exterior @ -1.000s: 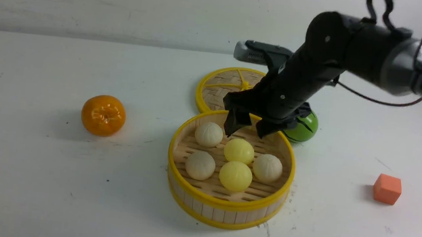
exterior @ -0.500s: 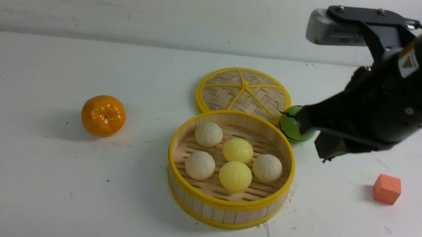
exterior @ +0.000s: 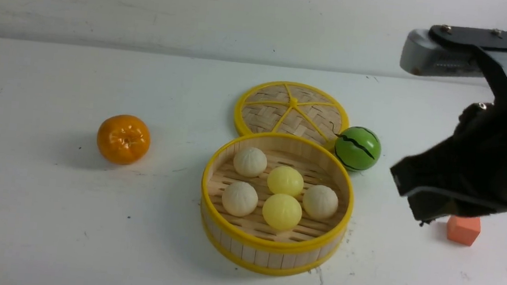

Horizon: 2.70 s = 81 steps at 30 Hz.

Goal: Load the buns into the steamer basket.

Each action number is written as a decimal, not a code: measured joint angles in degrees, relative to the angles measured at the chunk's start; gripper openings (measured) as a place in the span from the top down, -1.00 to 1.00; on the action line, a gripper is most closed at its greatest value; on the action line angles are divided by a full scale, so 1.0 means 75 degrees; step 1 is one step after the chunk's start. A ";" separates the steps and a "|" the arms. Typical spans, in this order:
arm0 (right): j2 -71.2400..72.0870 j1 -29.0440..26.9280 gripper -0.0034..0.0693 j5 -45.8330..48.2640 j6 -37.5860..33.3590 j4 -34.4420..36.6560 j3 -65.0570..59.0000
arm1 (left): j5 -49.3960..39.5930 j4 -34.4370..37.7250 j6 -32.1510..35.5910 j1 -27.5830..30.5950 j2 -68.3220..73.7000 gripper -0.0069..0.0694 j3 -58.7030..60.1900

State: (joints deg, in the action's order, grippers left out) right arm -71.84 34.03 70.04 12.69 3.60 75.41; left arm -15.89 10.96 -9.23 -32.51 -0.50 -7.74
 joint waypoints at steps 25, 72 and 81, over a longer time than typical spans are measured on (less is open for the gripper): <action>0.9660 -0.4011 0.96 -0.6310 -0.0945 0.0166 -1.0196 | -0.0006 0.0000 0.0000 0.0000 0.0000 0.48 0.0000; 0.9660 -0.4011 0.86 -0.6287 -0.0864 0.0193 -1.0190 | -0.0731 -0.0489 -0.0724 0.3286 -0.0006 0.85 0.1270; 0.9660 -0.4011 0.82 -0.6287 -0.0864 0.0193 -1.0190 | -0.0721 -0.0463 -0.0718 0.3286 -0.0006 0.85 0.1270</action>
State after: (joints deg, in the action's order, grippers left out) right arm 0.61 3.95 22.89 6.21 5.05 -1.01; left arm -21.30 7.49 -14.62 -7.87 -0.54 1.78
